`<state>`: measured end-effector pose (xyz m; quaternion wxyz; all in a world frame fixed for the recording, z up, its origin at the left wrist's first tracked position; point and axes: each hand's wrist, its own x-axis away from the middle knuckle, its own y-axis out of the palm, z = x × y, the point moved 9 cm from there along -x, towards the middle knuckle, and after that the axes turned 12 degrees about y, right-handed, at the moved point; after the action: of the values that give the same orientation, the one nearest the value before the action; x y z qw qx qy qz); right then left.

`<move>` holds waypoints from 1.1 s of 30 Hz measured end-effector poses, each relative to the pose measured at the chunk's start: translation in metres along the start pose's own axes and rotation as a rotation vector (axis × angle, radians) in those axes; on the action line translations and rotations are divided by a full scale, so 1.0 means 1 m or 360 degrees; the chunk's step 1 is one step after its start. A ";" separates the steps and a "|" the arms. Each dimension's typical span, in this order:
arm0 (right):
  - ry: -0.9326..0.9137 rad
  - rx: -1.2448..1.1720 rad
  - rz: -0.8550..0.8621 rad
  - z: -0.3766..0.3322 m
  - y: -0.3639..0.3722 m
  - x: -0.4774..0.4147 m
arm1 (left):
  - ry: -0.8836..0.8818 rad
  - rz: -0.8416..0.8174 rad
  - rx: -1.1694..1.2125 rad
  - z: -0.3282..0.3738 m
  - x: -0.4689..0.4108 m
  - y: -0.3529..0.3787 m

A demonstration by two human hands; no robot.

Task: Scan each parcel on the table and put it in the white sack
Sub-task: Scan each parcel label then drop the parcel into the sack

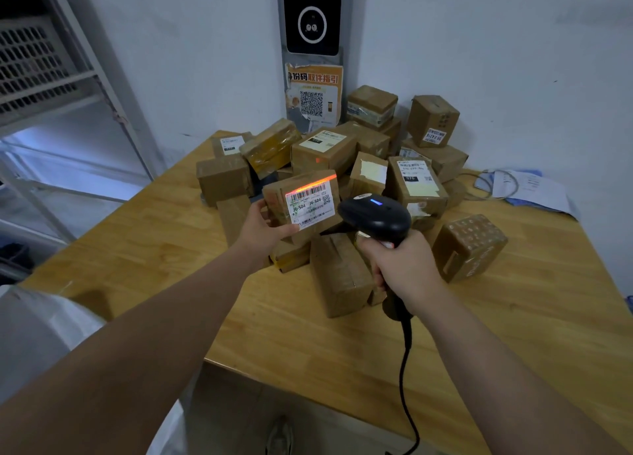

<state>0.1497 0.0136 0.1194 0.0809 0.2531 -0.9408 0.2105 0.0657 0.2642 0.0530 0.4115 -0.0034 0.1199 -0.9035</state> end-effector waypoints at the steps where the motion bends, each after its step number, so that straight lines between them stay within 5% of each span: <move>1: -0.0013 0.0007 -0.0012 -0.004 -0.002 -0.001 | 0.0002 0.0007 -0.0004 -0.001 -0.001 -0.001; 15: -0.0015 -0.0132 -0.0390 -0.002 0.060 0.001 | -0.0072 0.0153 0.0153 -0.010 0.039 -0.048; 26: 0.0036 0.0022 -0.1061 0.024 0.273 0.077 | -0.0347 0.0591 -0.0024 -0.099 0.172 -0.260; 33: -0.0150 0.0240 -0.0985 0.063 0.419 0.123 | -0.0840 0.0710 -0.0176 -0.225 0.290 -0.393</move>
<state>-0.1723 0.2603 -0.0539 0.0784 0.5421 -0.8036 0.2329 -0.4413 0.3450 -0.1057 0.6149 -0.2329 0.0559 -0.7514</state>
